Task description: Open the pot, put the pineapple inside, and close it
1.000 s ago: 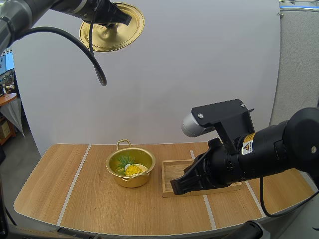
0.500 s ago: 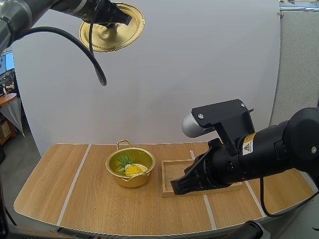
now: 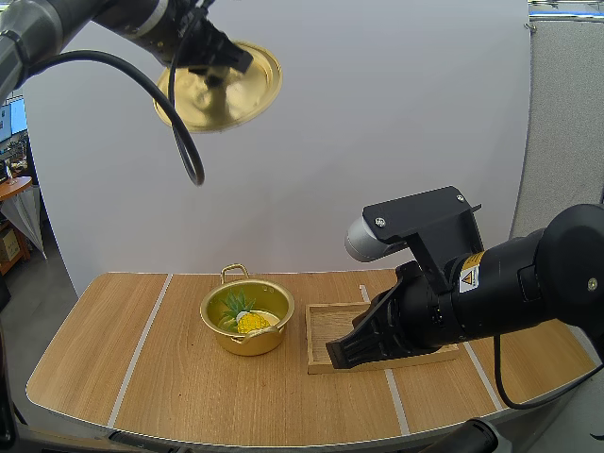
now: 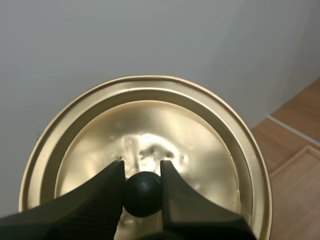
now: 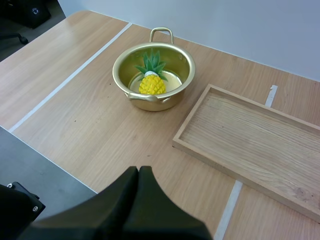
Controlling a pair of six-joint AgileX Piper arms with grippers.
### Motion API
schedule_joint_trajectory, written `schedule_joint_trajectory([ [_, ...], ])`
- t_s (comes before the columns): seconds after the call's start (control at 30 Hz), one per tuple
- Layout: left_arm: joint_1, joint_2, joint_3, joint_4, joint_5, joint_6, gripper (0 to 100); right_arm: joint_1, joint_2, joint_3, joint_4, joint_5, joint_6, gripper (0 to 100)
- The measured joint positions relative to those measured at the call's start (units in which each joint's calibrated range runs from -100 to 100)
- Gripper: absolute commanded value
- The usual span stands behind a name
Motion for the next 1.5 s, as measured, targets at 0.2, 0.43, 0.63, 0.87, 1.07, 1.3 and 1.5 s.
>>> schedule_joint_trajectory([
  [0.2, 0.00, 5.6, 0.0, -0.4, 2.2, 1.3, 0, 0.0, 0.0, 0.0, -1.1, 0.0, 0.0, 0],
  [0.43, 0.00, 13.9, 3.4, -2.7, 2.2, 4.1, 0, 0.0, 0.0, 0.0, -1.5, 0.0, 0.0, 0],
  [0.63, 0.00, 21.3, 11.5, -2.8, 2.2, 4.8, 0, 0.0, 0.0, 0.0, -2.1, 0.0, -0.1, 0],
  [0.87, 0.00, 26.0, 23.0, -2.6, 1.4, 8.4, 0, 0.0, 0.0, 0.0, -2.2, 0.0, -0.1, 0],
  [1.07, 0.00, 26.0, 30.5, -2.7, -7.3, 11.6, 0, 0.0, 0.0, 0.0, -2.2, 0.0, -0.1, 0],
  [1.3, 0.00, 26.0, 35.9, -2.7, -20.7, 13.3, 0, 0.0, 0.0, 0.0, -2.2, 0.0, -0.1, 0],
  [1.5, 0.00, 26.0, 36.3, -4.2, -24.9, 14.9, 0, 0.0, 0.0, 0.0, -2.3, 0.0, -0.1, 0],
])
